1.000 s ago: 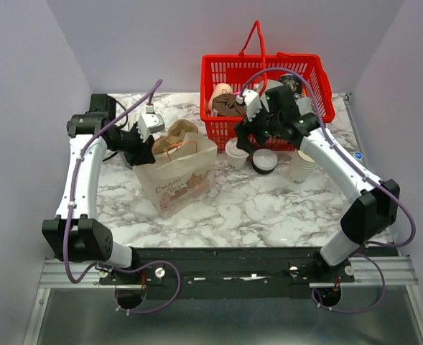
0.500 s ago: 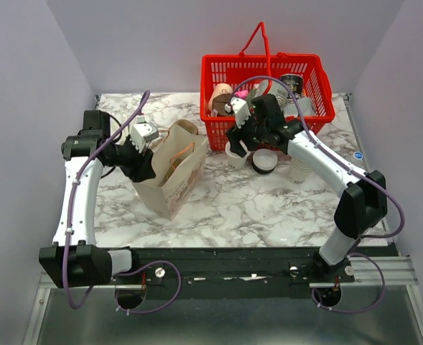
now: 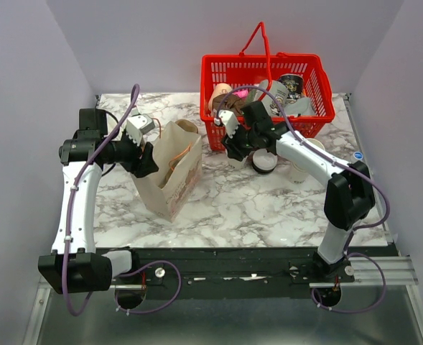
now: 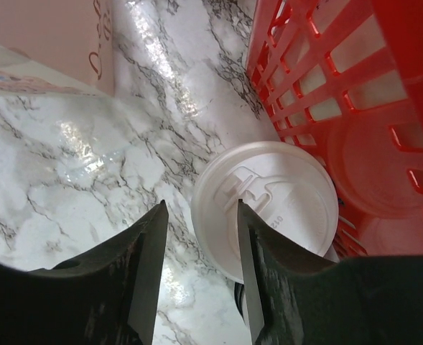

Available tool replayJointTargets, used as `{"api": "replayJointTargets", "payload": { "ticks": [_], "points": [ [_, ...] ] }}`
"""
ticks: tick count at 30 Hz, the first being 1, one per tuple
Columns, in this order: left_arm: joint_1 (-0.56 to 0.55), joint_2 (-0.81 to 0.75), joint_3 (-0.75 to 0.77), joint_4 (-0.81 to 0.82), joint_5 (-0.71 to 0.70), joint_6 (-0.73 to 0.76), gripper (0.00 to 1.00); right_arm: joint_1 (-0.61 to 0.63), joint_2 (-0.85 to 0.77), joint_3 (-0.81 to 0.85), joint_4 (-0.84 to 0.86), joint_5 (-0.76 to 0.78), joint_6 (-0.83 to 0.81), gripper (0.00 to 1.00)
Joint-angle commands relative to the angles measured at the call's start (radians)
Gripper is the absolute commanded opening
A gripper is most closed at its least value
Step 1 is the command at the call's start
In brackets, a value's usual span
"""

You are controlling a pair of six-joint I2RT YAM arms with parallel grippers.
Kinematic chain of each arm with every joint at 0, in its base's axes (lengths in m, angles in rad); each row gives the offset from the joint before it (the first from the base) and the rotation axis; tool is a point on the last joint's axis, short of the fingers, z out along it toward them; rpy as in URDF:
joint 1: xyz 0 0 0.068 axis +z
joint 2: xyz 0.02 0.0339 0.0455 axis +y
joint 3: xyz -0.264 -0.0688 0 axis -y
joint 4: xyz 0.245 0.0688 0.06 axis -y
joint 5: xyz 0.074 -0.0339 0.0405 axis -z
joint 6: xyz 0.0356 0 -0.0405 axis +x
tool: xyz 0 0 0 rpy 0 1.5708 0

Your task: Pack the takeout coffee

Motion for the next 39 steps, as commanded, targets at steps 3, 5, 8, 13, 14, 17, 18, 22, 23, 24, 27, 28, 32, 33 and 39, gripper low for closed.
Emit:
{"api": "replayJointTargets", "payload": {
  "ticks": [3, 5, 8, 13, 14, 17, 18, 22, 23, 24, 27, 28, 32, 33, 39],
  "points": [
    [0.004, -0.019, 0.024, 0.052, 0.042, -0.064, 0.72, 0.004, 0.024, 0.014, -0.006, 0.021, -0.039, 0.5],
    [0.004, -0.022, 0.018, 0.07, 0.054, -0.087, 0.72, 0.004, 0.035, 0.014, -0.017, 0.033, -0.045, 0.42],
    [0.004, -0.027, 0.009, 0.084, 0.062, -0.097, 0.72, 0.004, 0.036, 0.014, -0.018, 0.037, -0.051, 0.36],
    [0.004, -0.031, 0.001, 0.092, 0.063, -0.097, 0.72, 0.004, 0.047, 0.019, -0.037, 0.052, -0.063, 0.36],
    [0.004, -0.033, -0.001, 0.092, 0.063, -0.094, 0.72, 0.005, 0.048, 0.019, -0.04, 0.052, -0.069, 0.36],
    [0.006, -0.037, -0.008, 0.1, 0.062, -0.095, 0.72, 0.004, 0.045, 0.016, -0.046, 0.055, -0.072, 0.29],
    [0.004, -0.039, -0.01, 0.101, 0.06, -0.095, 0.72, 0.004, 0.044, 0.016, -0.047, 0.053, -0.072, 0.27],
    [0.004, -0.047, -0.021, 0.115, 0.065, -0.097, 0.72, 0.005, 0.022, 0.01, -0.057, 0.049, -0.074, 0.19],
    [0.004, -0.05, -0.025, 0.118, 0.065, -0.098, 0.72, 0.004, 0.018, 0.008, -0.058, 0.049, -0.077, 0.18],
    [0.006, -0.048, -0.027, 0.12, 0.065, -0.098, 0.72, 0.004, 0.007, 0.005, -0.063, 0.049, -0.079, 0.16],
    [0.006, -0.051, -0.036, 0.13, 0.069, -0.098, 0.72, 0.005, -0.007, 0.01, -0.089, 0.046, -0.079, 0.14],
    [0.004, -0.051, -0.037, 0.138, 0.069, -0.098, 0.72, 0.005, -0.02, 0.014, -0.104, 0.041, -0.077, 0.13],
    [0.004, -0.051, -0.05, 0.15, 0.072, -0.094, 0.72, 0.021, -0.065, 0.01, -0.144, 0.029, -0.069, 0.13],
    [0.004, -0.051, -0.053, 0.149, 0.076, -0.089, 0.72, 0.024, -0.076, 0.008, -0.153, 0.026, -0.069, 0.13],
    [0.004, -0.051, -0.07, 0.158, 0.077, -0.071, 0.72, 0.064, -0.168, -0.093, -0.185, 0.024, -0.036, 0.13]
  ]
}}
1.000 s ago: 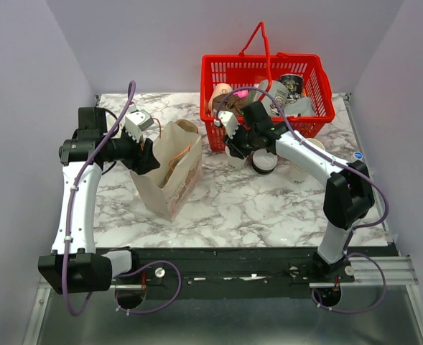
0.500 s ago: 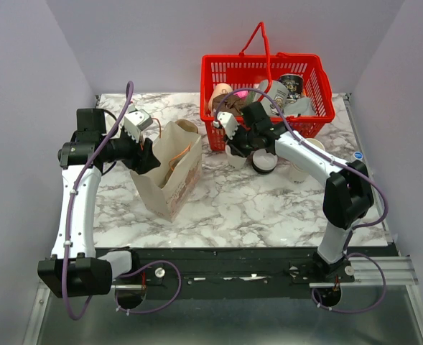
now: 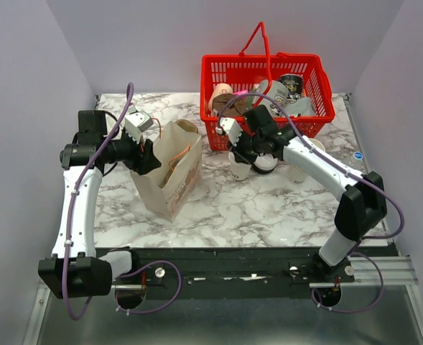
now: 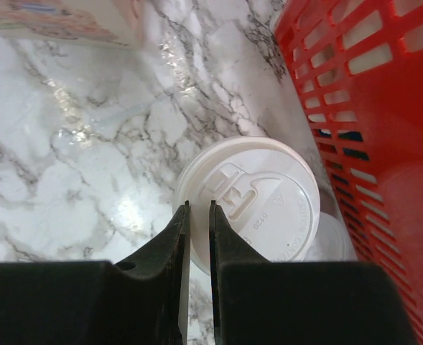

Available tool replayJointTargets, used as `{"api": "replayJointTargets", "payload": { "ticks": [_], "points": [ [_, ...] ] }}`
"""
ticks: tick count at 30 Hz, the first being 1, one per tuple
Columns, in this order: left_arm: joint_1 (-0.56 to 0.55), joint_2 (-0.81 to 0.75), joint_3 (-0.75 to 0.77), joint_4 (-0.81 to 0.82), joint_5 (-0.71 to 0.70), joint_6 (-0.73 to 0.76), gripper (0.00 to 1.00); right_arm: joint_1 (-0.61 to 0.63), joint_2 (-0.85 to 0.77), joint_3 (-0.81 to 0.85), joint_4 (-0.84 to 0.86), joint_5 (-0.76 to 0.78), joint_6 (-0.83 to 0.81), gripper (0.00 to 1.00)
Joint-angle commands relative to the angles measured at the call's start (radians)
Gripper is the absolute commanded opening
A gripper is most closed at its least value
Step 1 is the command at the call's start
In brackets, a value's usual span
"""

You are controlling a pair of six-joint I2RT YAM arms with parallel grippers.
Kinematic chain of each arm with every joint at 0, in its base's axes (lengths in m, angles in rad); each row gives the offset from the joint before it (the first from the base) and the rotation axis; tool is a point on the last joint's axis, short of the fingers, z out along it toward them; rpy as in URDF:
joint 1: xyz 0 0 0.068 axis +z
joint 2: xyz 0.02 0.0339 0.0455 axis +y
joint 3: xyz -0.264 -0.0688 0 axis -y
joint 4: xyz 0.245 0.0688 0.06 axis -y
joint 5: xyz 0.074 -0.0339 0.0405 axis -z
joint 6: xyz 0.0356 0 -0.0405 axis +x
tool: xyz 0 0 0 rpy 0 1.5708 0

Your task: Pack the takeout coffee

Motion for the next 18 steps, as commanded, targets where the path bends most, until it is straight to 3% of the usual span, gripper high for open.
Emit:
{"api": "replayJointTargets", "payload": {
  "ticks": [1, 11, 13, 15, 18],
  "points": [
    [0.004, -0.019, -0.022, 0.026, 0.037, 0.02, 0.72, 0.035, -0.086, -0.076, -0.06, -0.014, 0.037, 0.13],
    [0.004, -0.011, -0.033, 0.04, 0.046, 0.023, 0.72, 0.073, -0.141, -0.19, -0.023, 0.006, 0.122, 0.1],
    [0.004, -0.01, -0.03, 0.035, 0.043, 0.025, 0.72, 0.076, -0.143, -0.183, -0.05, -0.017, 0.131, 0.18],
    [0.006, -0.011, -0.021, 0.026, 0.043, 0.032, 0.73, 0.075, -0.149, -0.16, -0.084, -0.04, 0.129, 0.34],
    [0.006, -0.011, -0.005, 0.012, 0.054, 0.04, 0.74, 0.075, -0.17, -0.092, -0.159, -0.066, 0.111, 0.43]
  ]
}}
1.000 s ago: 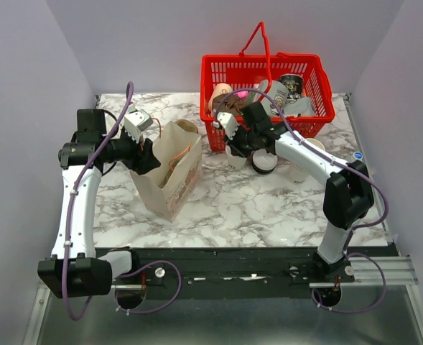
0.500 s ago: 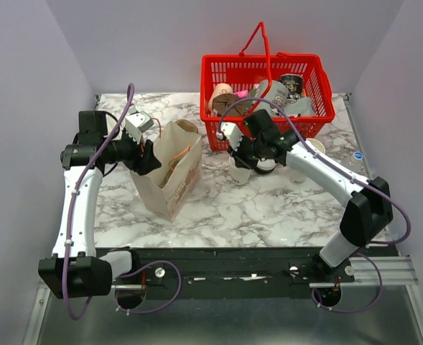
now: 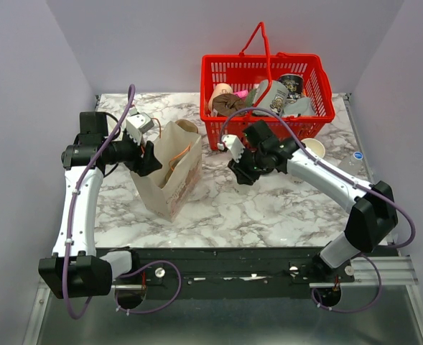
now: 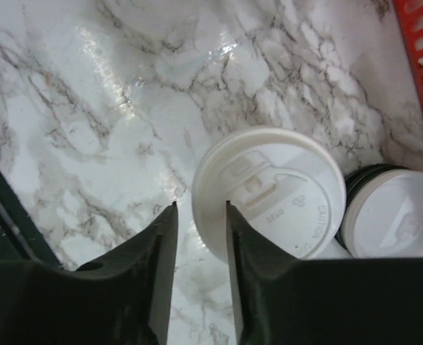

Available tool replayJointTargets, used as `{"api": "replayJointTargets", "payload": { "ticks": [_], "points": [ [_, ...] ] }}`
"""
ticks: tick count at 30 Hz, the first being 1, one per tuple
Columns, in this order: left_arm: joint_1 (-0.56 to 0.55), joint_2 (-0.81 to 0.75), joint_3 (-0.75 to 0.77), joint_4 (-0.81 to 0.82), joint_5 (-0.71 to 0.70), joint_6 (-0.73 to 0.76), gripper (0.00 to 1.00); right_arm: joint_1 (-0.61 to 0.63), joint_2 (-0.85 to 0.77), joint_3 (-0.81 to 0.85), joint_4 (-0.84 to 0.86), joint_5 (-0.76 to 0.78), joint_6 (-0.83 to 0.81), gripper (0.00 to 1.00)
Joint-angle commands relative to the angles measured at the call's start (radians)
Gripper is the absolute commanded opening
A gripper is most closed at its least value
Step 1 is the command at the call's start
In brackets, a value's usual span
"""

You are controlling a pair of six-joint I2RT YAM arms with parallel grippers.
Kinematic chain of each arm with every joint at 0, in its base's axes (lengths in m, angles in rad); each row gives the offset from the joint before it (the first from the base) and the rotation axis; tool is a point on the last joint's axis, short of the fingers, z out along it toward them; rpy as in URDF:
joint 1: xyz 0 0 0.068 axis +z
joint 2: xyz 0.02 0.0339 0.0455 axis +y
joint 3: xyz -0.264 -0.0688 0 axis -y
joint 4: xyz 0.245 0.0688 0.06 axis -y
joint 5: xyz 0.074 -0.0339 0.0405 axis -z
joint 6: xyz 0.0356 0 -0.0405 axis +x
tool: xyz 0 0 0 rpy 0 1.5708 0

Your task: Pack the takeout coffee

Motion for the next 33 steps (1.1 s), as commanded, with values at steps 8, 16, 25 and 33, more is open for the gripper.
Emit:
{"api": "replayJointTargets", "payload": {
  "ticks": [8, 16, 25, 33],
  "points": [
    [0.004, 0.004, 0.072, -0.003, 0.063, -0.004, 0.81, -0.028, -0.081, 0.184, -0.222, -0.149, -0.361, 0.75],
    [0.004, 0.004, 0.086, 0.059, 0.028, -0.146, 0.99, -0.091, 0.054, 0.272, -0.215, -0.075, -0.264, 0.91],
    [0.004, 0.0, 0.087, 0.05, 0.014, -0.146, 0.99, -0.092, 0.088, 0.27, -0.294, -0.234, -0.436, 1.0],
    [0.004, -0.002, 0.09, 0.058, 0.023, -0.149, 0.99, -0.104, 0.053, 0.193, -0.275, -0.23, -0.716, 1.0]
  ]
}}
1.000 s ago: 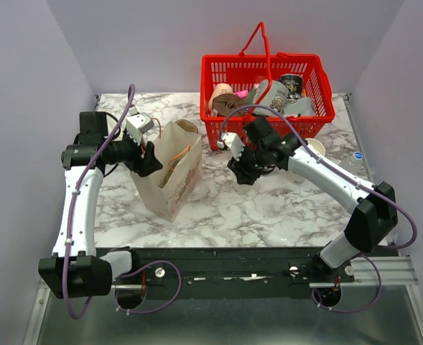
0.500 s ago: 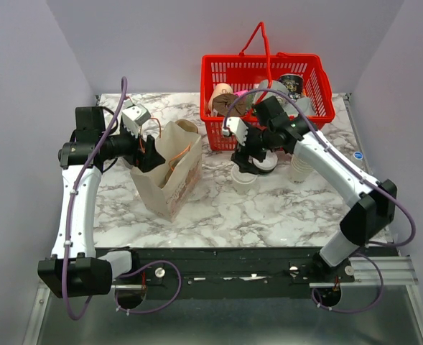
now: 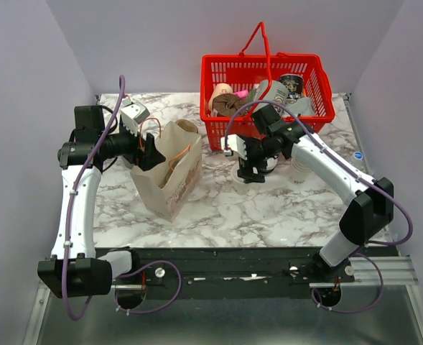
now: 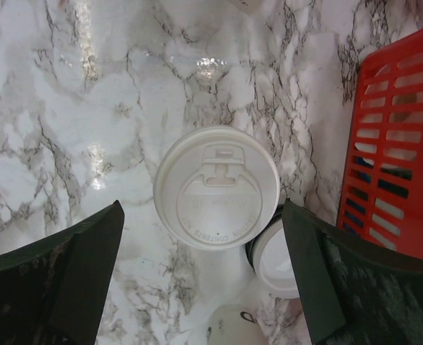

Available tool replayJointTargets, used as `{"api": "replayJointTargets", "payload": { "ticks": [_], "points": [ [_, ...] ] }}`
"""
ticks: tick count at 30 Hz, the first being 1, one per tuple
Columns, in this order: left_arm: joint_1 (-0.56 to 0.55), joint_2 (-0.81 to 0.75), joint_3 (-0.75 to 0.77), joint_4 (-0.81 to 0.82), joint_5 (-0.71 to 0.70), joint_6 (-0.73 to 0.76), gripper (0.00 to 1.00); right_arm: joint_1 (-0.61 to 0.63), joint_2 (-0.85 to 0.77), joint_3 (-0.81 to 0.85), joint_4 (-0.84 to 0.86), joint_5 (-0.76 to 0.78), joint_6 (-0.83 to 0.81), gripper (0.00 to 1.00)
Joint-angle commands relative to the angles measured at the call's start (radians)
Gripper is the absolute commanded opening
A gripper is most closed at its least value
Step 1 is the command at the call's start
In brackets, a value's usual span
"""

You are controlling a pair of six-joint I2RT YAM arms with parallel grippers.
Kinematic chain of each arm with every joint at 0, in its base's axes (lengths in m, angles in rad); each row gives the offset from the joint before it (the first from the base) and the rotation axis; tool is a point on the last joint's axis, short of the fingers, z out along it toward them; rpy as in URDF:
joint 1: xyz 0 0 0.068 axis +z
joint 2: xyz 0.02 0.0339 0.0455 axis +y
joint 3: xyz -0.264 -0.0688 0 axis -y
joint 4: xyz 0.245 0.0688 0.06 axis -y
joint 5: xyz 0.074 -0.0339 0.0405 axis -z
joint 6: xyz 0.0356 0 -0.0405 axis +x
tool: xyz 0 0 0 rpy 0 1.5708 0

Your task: Pack the takeout coffee

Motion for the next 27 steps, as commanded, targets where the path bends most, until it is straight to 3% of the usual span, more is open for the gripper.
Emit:
{"api": "replayJointTargets", "payload": {
  "ticks": [1, 16, 27],
  "points": [
    [0.004, -0.01, 0.019, 0.015, 0.0, -0.013, 0.99, -0.009, 0.011, -0.006, -0.028, -0.033, -0.165, 1.0],
    [0.004, -0.027, -0.02, 0.038, 0.003, -0.027, 0.99, -0.029, 0.178, 0.178, -0.165, -0.078, -0.159, 1.0],
    [0.007, -0.025, -0.027, 0.04, 0.009, -0.025, 0.99, -0.031, 0.227, 0.201, -0.234, -0.061, -0.147, 1.0]
  ]
}}
